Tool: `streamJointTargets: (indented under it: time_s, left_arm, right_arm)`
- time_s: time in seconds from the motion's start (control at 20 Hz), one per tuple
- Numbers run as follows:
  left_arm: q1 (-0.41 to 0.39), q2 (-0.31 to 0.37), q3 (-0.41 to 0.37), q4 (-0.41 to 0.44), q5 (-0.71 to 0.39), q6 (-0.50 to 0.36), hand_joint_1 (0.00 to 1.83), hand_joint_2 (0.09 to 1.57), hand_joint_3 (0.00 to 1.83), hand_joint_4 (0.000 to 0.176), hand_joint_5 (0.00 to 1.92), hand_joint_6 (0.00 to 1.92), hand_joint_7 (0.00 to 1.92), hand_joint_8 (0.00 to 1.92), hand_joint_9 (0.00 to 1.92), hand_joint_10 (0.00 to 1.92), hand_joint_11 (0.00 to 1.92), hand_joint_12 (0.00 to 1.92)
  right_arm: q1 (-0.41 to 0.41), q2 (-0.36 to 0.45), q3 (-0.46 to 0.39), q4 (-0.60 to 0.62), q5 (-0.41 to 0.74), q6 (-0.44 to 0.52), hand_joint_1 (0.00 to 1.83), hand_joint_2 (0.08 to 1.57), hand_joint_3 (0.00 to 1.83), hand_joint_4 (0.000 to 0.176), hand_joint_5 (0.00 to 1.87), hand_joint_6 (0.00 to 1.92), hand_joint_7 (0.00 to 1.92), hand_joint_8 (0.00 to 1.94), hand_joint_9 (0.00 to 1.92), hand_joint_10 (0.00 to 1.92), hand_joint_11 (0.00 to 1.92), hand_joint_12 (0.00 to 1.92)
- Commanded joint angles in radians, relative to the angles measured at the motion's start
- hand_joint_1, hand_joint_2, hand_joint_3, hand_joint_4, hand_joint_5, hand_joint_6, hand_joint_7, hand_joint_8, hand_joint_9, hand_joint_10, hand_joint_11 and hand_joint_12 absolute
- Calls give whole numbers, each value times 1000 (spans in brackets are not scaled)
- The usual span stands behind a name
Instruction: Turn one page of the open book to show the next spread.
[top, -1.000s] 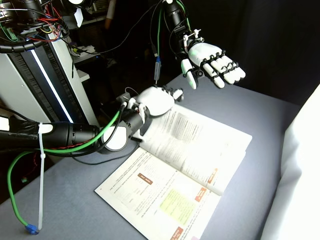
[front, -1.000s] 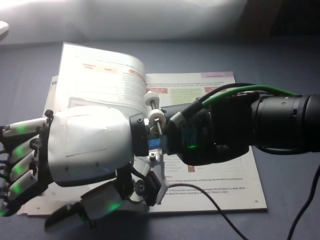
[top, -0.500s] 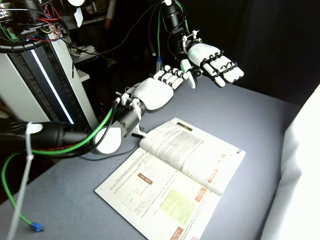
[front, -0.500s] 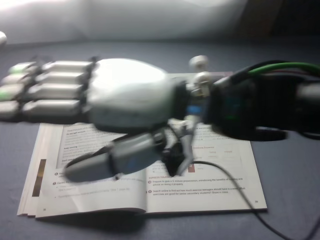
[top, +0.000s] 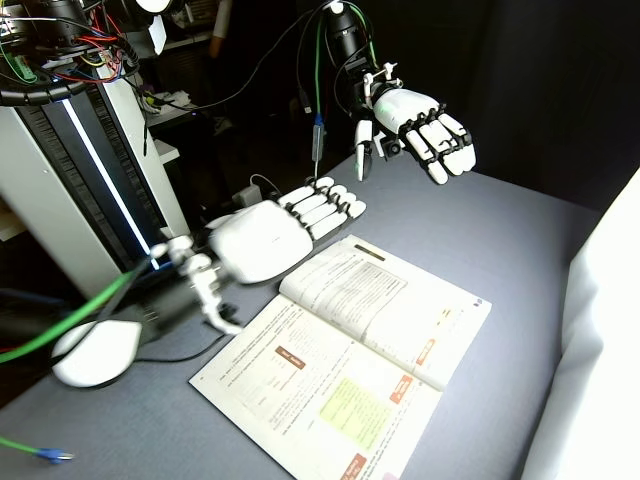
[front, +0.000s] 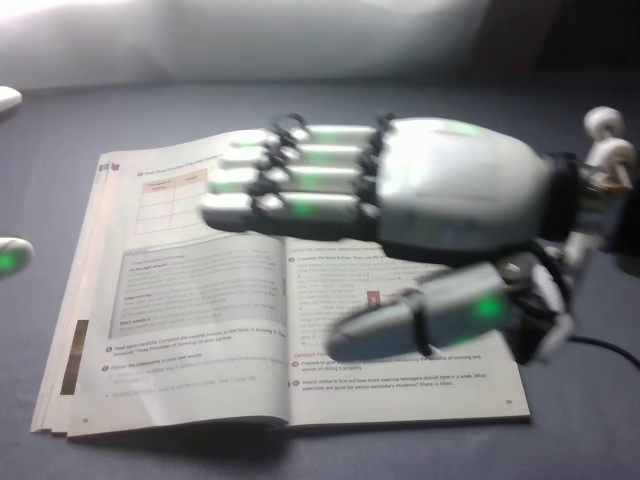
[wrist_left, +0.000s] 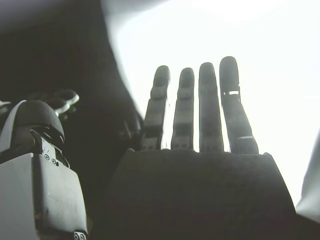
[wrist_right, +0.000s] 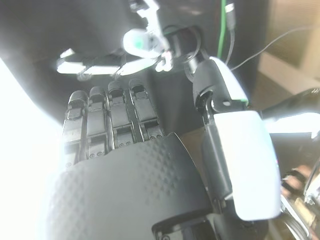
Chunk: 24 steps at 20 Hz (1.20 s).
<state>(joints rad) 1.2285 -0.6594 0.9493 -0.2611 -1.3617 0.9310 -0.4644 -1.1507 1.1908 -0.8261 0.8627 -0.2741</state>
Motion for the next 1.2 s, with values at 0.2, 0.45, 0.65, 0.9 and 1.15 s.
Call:
streamJointTargets:
  time_s: [0.2,0.45,0.65,0.9,1.15]
  left_arm:
    - [-4,-23,12,-7,-147,-21,115,1364,1,78,0,0,0,0,0,0,0,0]
    - [-4,-52,22,20,-171,-36,152,1363,0,63,0,0,0,0,0,0,0,0]
    - [-14,-77,33,57,-179,-55,75,1332,0,31,0,0,0,0,0,0,0,0]
    - [-32,-101,44,89,-178,-73,71,1331,0,0,0,0,0,0,0,0,0,0]
    - [-60,-132,60,109,-181,-92,15,1305,0,0,0,0,0,0,0,0,0,0]
  right_arm:
    - [-95,195,-80,184,91,-28,52,1246,0,0,0,0,0,0,0,0,0,0]
    - [-207,296,-124,378,82,-150,0,1258,3,0,0,0,0,0,0,0,0,0]
    - [-289,339,-148,537,103,-245,0,1277,12,0,0,0,0,0,0,0,0,0]
    - [-343,359,-165,639,164,-300,0,1280,11,0,0,0,0,0,0,0,0,0]
    - [-420,380,-183,751,284,-332,0,1296,17,0,0,0,0,0,0,0,0,0]
